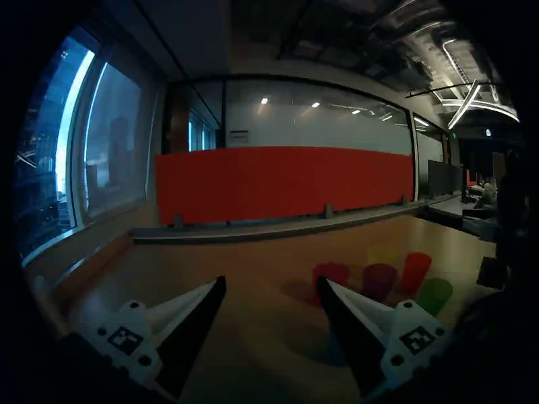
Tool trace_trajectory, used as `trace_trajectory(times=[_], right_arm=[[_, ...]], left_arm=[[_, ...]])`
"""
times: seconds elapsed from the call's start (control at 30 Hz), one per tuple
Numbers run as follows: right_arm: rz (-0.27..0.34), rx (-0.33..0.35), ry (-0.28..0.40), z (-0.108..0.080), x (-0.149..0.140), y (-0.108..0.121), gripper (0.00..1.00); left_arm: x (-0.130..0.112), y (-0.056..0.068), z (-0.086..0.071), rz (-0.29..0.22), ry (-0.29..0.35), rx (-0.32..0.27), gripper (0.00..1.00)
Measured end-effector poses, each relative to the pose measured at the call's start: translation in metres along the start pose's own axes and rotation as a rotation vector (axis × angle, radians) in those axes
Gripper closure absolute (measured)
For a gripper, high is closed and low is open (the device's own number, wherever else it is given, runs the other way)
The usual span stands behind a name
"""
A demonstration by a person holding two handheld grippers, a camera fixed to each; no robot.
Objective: Pour water
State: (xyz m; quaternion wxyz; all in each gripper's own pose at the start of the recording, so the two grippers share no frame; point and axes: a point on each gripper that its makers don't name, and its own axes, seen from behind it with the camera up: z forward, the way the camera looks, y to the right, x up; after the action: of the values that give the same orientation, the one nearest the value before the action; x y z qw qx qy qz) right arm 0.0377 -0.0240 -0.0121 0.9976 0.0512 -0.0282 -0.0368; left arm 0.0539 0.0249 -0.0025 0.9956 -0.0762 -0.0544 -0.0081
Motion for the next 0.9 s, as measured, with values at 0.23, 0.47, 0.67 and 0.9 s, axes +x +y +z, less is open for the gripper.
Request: trace_trajectory(times=[0.23,0.47,0.67,0.9], right_arm=[[0.071,-0.058,0.084,0.000,0.025,0.008,0.01],[0.117,-0.077,0.116,-0.004,0.038,0.013,0.01],[0.117,-0.081,0.124,-0.007,0.043,0.016,0.01],[0.112,-0.102,0.133,-0.009,0.051,0.020,0.01]], left_arm=[[0.019,-0.001,-0.001,-0.034,0.079,0.044,0.00],[0.037,-0.009,-0.005,-0.034,0.143,0.098,0.00],[0.039,-0.012,-0.007,-0.012,0.161,0.126,0.00],[0.038,-0.015,-0.006,-0.008,0.179,0.147,0.00]])
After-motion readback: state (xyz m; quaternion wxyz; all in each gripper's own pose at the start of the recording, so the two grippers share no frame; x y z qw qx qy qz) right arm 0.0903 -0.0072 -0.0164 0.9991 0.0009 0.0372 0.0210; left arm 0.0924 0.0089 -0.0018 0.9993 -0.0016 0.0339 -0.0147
